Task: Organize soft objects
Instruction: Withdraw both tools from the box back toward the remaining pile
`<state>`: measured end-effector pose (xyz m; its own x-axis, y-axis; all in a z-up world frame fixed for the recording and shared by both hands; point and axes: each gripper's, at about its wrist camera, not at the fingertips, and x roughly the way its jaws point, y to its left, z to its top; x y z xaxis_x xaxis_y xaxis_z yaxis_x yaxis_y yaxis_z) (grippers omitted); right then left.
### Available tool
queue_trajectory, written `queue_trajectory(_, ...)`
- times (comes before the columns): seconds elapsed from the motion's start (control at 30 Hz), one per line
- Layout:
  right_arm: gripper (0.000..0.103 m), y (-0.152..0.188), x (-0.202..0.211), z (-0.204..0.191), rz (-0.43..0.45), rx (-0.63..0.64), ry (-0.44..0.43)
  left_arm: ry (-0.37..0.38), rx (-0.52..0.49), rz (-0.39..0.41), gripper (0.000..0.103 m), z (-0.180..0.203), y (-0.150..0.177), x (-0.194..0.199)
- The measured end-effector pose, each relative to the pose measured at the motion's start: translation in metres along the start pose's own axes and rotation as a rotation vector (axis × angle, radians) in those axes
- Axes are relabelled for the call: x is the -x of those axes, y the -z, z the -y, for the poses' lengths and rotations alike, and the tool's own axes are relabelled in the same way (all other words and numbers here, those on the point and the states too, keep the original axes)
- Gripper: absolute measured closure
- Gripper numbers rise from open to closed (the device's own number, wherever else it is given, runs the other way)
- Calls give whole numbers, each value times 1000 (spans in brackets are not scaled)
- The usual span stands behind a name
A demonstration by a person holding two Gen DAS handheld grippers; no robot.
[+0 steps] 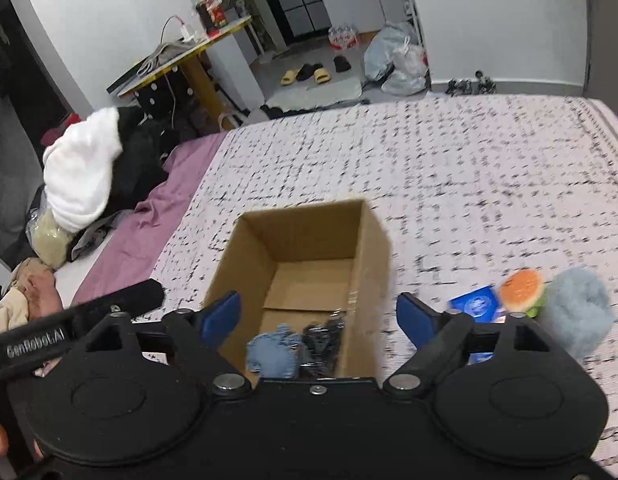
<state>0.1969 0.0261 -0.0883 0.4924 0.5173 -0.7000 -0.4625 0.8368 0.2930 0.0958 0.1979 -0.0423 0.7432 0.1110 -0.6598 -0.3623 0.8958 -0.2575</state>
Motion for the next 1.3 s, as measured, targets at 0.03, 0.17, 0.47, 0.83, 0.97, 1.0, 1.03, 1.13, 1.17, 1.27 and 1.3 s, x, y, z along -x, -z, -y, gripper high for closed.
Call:
queue_trajectory(0.03, 18, -1, 6, 6, 6, 5, 10, 5, -5, 11, 11, 3, -1, 3)
queue_trajectory(0.17, 17, -4, 26, 25, 24, 0, 46, 21, -37, 41, 8, 13, -4, 11)
queue_trajectory(0.47, 13, -2, 61, 61, 70, -29, 67, 49, -68, 30, 8, 44, 3, 13)
queue_trajectory(0.83, 13, 9, 82, 100, 89, -87, 64, 122, -97, 36, 8, 97, 25, 20)
queue_trajectory(0.97, 13, 17, 85, 112, 93, -115, 40, 115, -140, 36, 8, 115, 34, 20)
queue_trajectory(1.0, 13, 18, 85, 114, 94, -120, 33, 110, -152, 36, 8, 120, 36, 19)
queue_trajectory(1.03, 13, 20, 86, 117, 97, -127, 25, 106, -163, 34, 8, 125, 38, 17)
queue_trajectory(1.13, 13, 26, 89, 126, 108, -146, 6, 103, -185, 24, 8, 137, 47, 13)
queue_trajectory(1.17, 13, 28, 90, 130, 110, -152, 3, 101, -188, 22, 8, 141, 49, 12)
queue_trajectory(1.27, 13, 34, 93, 143, 111, -165, -1, 98, -186, 13, 8, 151, 58, 8)
queue_trajectory(1.3, 13, 36, 93, 146, 110, -168, 2, 99, -187, 13, 8, 154, 60, 7)
